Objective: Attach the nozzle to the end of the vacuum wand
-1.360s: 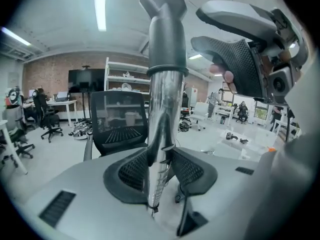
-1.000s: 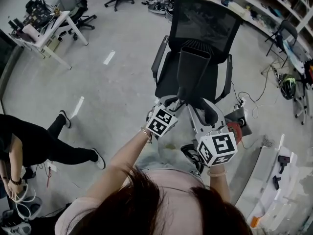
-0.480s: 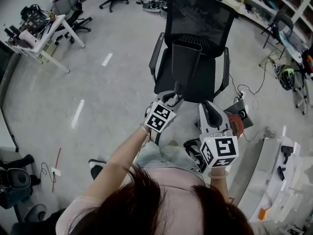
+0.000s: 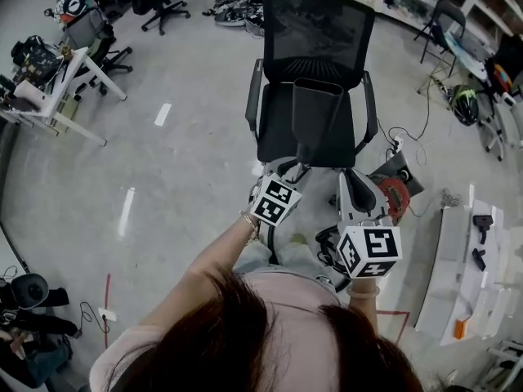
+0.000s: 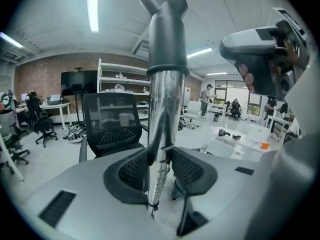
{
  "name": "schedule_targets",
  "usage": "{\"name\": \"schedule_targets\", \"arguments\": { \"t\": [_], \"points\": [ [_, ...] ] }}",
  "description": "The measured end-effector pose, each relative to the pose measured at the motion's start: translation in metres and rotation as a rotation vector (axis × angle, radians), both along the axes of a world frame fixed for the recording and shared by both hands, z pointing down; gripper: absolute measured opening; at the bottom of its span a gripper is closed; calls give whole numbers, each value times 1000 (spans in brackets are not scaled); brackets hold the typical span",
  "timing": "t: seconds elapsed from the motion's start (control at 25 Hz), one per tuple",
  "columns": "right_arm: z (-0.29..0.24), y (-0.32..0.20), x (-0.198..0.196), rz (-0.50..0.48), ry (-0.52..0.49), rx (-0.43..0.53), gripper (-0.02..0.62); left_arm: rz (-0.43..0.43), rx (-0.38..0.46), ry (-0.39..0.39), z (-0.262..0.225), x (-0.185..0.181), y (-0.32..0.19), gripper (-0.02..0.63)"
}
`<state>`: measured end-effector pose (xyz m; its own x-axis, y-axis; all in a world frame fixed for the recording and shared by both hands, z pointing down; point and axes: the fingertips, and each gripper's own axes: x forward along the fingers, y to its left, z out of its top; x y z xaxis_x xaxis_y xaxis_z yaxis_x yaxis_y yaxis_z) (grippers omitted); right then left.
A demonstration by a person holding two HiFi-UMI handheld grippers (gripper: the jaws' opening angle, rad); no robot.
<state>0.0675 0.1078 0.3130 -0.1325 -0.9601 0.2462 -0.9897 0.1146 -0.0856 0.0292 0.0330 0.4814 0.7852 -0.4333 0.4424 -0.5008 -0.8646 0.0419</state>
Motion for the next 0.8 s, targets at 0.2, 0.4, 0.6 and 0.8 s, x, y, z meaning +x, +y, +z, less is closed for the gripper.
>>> {"name": "schedule_targets", "arguments": {
  "t": [0.2,0.4,0.6,0.8],
  "points": [
    [2,-2,-13,30,7,-4,55,1,-15,-5,3,-9,-5,152],
    [0,-4,-10,50,9,-3,55,-10,-20,9,1,-7,-7,152],
    [3,-12,-12,48,-18,-15,55,-13,-35,14,1,-7,-11,152],
    [9,-19,-13,26,-23,-29,55,-21,-30,22,1,-4,-15,152]
  ]
}}
